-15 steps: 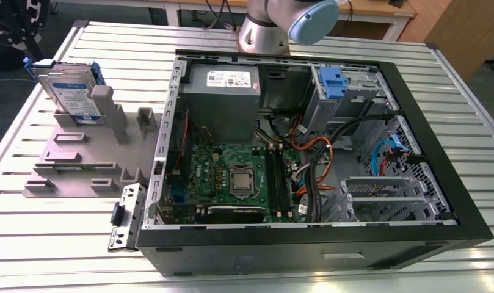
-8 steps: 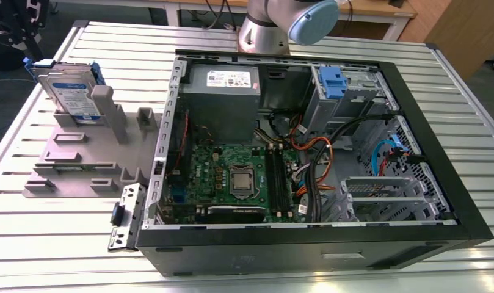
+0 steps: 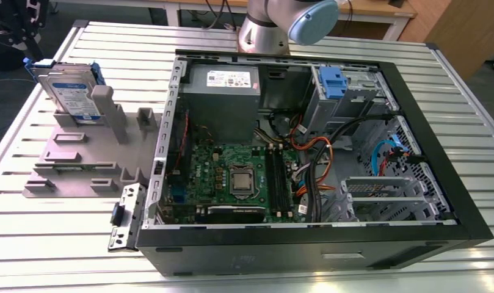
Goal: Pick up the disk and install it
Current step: 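Pick up the disk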
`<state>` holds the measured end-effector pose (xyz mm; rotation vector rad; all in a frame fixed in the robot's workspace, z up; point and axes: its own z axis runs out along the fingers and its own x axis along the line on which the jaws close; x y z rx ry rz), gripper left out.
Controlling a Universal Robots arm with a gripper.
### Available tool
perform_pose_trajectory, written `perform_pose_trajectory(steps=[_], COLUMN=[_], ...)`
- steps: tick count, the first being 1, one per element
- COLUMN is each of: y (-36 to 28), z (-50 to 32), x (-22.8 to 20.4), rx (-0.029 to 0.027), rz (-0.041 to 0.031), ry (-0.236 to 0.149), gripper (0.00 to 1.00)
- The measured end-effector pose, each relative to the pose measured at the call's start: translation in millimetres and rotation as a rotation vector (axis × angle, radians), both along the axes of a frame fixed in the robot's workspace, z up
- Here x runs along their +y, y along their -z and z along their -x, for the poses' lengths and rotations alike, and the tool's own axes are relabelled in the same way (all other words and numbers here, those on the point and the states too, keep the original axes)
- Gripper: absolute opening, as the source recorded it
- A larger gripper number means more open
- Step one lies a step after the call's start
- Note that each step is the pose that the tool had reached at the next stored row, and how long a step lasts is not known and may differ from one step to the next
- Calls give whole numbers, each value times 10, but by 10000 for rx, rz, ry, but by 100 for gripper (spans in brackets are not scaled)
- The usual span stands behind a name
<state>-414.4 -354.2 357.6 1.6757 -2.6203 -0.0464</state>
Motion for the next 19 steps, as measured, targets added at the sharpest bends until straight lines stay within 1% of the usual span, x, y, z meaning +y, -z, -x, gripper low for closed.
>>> perform_pose_trajectory(steps=[19], y=[0], z=[0], x=[0], rx=[0], rz=[0], ry=[-328], gripper=[11])
